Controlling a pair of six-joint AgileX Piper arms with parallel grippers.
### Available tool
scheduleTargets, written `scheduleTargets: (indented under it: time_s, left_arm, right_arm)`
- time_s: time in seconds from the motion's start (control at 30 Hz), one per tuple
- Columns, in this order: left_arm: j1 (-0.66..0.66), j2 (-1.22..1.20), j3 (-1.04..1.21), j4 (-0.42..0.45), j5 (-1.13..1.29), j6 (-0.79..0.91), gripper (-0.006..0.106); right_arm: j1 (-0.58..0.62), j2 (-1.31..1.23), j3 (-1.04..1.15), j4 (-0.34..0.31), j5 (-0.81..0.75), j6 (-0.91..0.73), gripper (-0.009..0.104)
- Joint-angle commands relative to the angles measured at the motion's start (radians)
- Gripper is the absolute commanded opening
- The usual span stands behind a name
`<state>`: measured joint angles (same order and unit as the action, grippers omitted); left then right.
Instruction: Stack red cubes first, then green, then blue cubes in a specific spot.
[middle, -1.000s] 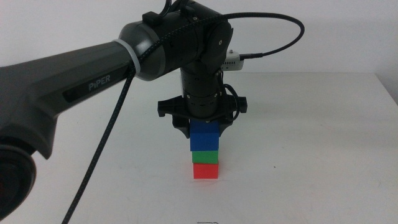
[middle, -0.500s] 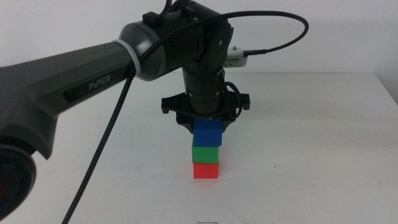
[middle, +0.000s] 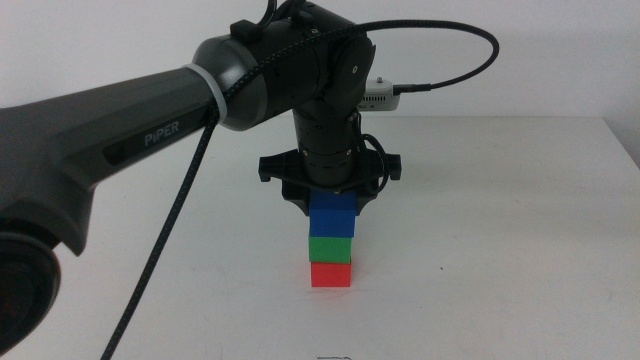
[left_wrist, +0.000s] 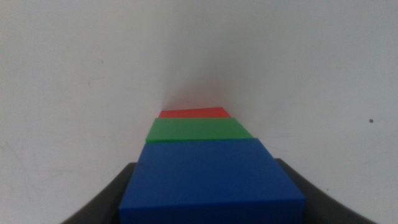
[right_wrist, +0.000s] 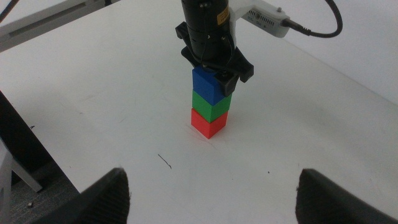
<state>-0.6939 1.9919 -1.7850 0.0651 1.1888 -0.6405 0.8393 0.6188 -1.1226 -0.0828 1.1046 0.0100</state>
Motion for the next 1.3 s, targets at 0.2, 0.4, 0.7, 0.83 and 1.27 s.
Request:
scheduleTargets:
  time_s: [0.2, 0.4, 0.7, 0.83, 1.27]
  left_arm:
    - [-0.001, -0.053, -0.026, 0.031, -0.002, 0.007, 0.02]
    - [-0.001, -0.053, -0.026, 0.031, -0.004, 0.044, 0.043]
    - [-0.002, -0.053, -0.026, 0.029, -0.012, 0.057, 0.07]
    - [-0.002, -0.053, -0.026, 0.027, -0.026, 0.063, 0.078]
    - [-0.001, -0.122, -0.027, 0.034, 0.014, 0.122, 0.091]
  right_arm:
    - [-0.006, 0.006, -0.022, -0.012, -0.071, -0.01, 0.081]
    - [-0.006, 0.006, -0.022, -0.012, -0.071, -0.01, 0.081]
    - [-0.006, 0.006, -0.022, -0.012, -0.071, -0.01, 0.081]
    - [-0.006, 0.006, -0.022, -0.012, -0.071, -0.01, 0.081]
    - [-0.006, 0.006, -0.022, -0.012, -0.071, -0.01, 0.081]
